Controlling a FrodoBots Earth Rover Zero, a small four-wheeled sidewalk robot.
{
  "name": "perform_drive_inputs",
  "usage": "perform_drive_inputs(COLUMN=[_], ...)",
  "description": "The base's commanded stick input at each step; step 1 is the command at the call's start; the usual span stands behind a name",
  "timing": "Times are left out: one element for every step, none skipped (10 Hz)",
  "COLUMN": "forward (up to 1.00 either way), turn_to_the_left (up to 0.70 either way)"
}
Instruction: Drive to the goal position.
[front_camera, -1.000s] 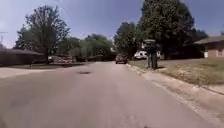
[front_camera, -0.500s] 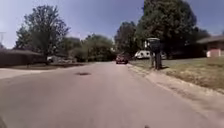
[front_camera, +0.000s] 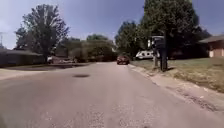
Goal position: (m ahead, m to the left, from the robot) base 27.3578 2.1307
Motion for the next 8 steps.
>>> perform_drive_inputs(forward=[0.70, 0.70, 0.70, 0.70, 0.70, 0.70, 0.70, 0.70], turn_to_the_left=[-0.17, -0.02, 0.00, 0.00, 0.00, 0.00, 0.00, 0.00])
